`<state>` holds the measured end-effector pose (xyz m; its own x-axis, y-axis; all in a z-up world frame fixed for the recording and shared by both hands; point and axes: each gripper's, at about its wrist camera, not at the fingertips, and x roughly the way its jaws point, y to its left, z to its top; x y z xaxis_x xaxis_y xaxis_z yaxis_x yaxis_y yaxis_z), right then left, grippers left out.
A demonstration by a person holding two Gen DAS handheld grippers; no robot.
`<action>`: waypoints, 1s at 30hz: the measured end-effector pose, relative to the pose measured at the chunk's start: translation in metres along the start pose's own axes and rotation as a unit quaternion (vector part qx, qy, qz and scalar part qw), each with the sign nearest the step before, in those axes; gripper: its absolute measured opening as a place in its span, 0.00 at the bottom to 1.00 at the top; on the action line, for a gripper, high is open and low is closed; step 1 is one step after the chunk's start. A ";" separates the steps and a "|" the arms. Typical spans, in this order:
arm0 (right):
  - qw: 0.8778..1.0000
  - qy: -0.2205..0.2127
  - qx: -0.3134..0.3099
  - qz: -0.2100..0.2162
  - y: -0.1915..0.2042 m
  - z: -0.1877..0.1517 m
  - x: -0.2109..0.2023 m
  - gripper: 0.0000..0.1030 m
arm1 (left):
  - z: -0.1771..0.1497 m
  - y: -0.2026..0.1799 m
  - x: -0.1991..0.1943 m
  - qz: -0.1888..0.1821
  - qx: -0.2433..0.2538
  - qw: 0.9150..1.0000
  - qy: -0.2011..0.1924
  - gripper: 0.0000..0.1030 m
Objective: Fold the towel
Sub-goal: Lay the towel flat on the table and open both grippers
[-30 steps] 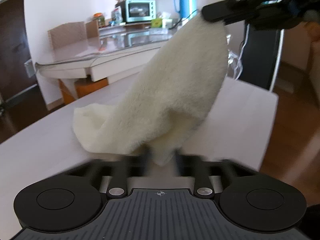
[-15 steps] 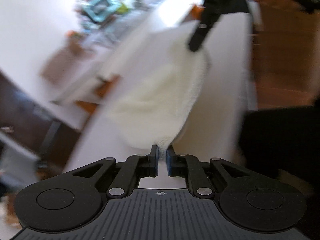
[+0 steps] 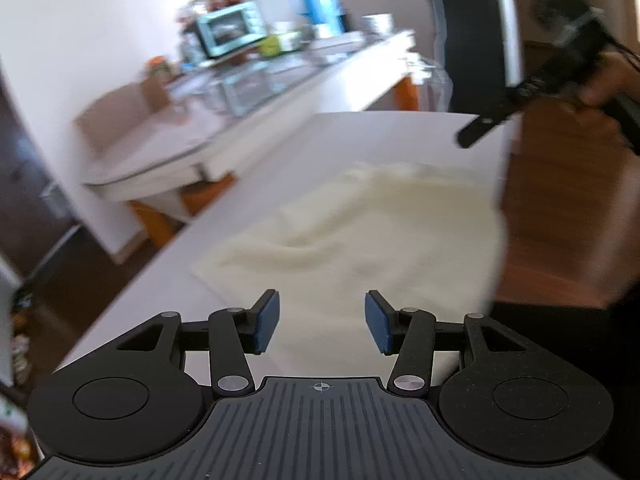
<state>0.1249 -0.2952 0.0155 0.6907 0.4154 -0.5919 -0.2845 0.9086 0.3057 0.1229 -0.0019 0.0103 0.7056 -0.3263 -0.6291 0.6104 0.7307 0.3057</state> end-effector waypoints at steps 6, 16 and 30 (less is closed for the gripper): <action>0.998 -0.015 -0.059 -0.026 0.011 0.022 0.053 0.23 | 0.014 0.034 0.061 0.036 -0.060 0.997 0.014 0.49; 0.992 0.012 -0.108 -0.064 0.006 0.032 0.098 0.23 | 0.016 0.072 0.130 0.063 -0.121 0.989 0.048 0.43; 0.988 0.020 -0.152 -0.032 0.028 0.041 0.135 0.24 | -0.024 0.107 0.110 0.155 -0.134 0.976 0.080 0.43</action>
<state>0.2378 -0.2152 -0.0253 0.6879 0.3530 -0.6341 -0.4319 0.9013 0.0332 0.2569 0.0546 -0.0437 0.7628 0.0168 -0.6464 0.2456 0.9172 0.3137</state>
